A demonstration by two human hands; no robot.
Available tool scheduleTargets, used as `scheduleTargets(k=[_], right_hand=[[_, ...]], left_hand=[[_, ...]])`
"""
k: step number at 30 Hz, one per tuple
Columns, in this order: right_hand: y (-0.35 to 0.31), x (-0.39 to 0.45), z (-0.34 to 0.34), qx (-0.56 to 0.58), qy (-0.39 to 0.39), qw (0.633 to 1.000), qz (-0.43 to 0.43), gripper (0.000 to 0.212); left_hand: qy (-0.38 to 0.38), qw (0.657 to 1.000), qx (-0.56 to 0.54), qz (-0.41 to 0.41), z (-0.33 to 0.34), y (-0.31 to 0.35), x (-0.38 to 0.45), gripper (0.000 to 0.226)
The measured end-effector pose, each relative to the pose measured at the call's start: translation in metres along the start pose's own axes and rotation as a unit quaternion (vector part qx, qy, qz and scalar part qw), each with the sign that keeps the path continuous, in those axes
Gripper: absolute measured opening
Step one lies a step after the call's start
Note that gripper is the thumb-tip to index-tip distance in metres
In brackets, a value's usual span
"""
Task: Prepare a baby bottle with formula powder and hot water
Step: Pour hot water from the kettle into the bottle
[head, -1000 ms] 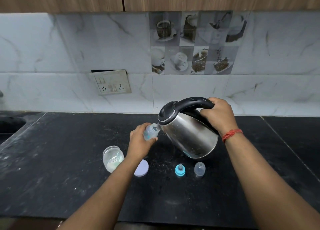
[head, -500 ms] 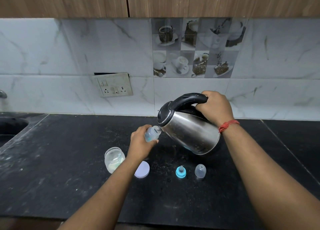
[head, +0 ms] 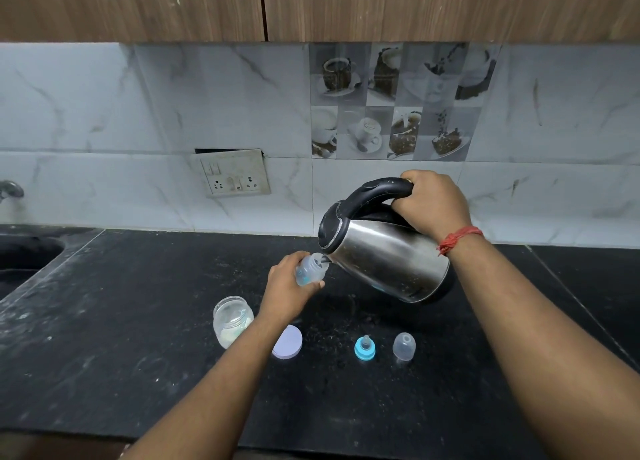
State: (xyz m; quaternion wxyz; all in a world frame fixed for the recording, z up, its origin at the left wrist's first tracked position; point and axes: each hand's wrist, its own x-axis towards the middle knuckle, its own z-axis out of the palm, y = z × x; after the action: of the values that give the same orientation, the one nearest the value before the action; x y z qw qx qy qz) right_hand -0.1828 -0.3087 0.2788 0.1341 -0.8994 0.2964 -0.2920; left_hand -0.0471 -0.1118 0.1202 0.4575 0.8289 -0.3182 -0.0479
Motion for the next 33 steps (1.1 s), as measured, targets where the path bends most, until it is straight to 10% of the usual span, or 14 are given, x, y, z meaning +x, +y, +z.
scheduleTargets(k=[33], right_hand=[[-0.015, 0.020, -0.009, -0.040, -0.018, 0.998, -0.052, 0.012]], left_hand=[[0.002, 1.000, -0.008, 0.001, 0.011, -0.015, 0.010, 0.056]])
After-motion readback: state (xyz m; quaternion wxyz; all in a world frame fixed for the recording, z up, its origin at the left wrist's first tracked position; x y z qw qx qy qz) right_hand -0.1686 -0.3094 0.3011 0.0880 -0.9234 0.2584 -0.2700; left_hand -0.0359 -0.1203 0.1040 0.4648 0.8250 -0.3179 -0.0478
